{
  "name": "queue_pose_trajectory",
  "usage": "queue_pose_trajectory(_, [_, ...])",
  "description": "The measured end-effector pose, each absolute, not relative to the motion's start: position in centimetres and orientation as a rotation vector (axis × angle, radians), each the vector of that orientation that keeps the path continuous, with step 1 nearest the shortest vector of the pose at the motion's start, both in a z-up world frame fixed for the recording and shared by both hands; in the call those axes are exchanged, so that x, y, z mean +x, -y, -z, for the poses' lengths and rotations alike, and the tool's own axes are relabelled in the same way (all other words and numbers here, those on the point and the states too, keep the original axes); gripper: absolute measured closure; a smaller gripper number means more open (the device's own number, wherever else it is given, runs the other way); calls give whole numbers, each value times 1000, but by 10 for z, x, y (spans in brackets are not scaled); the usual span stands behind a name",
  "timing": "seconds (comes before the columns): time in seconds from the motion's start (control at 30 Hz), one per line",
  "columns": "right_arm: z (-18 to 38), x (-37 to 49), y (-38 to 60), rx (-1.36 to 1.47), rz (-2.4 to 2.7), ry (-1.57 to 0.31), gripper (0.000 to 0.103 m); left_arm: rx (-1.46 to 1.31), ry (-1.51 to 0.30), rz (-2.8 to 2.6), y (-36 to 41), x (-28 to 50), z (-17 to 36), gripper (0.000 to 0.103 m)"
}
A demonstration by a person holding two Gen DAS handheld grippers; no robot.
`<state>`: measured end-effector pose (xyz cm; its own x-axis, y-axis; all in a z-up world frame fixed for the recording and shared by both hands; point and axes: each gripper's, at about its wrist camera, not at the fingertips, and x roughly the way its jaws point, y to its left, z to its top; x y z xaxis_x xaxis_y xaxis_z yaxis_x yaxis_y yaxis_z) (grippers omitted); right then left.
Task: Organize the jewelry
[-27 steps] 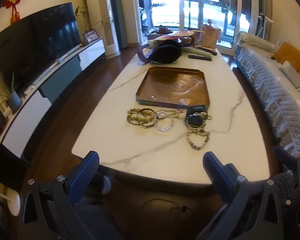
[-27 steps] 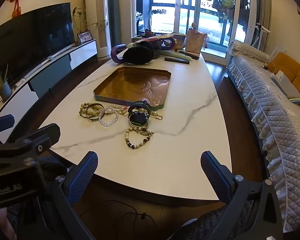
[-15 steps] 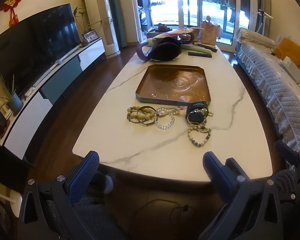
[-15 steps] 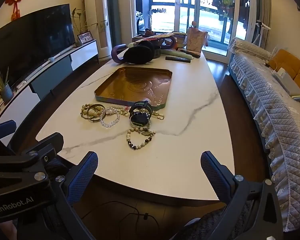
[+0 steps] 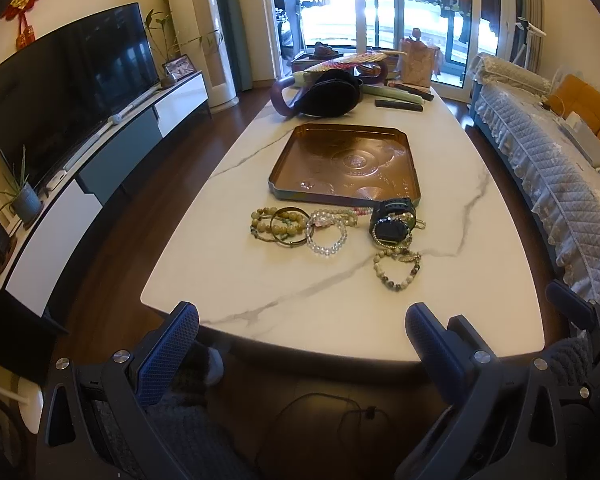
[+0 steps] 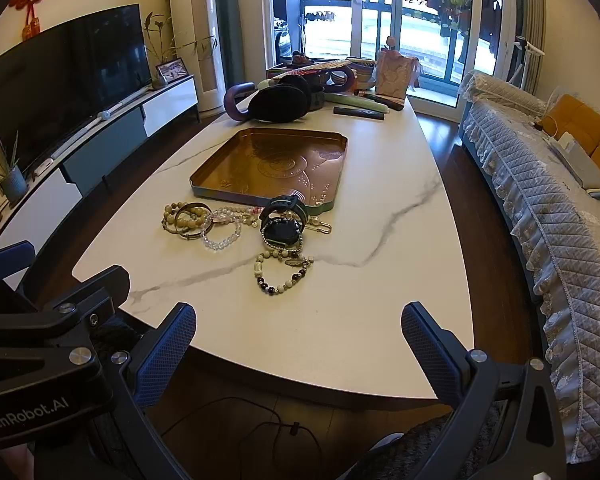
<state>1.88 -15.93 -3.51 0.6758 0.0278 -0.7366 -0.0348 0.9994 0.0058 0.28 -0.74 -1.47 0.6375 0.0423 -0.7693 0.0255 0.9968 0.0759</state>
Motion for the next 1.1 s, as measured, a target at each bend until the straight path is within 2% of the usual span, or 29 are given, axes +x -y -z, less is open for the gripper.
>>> queue_pose_trajectory(1.1, [42,19,163,4,-39,-847,1,68,-914,7,8,4,20,0])
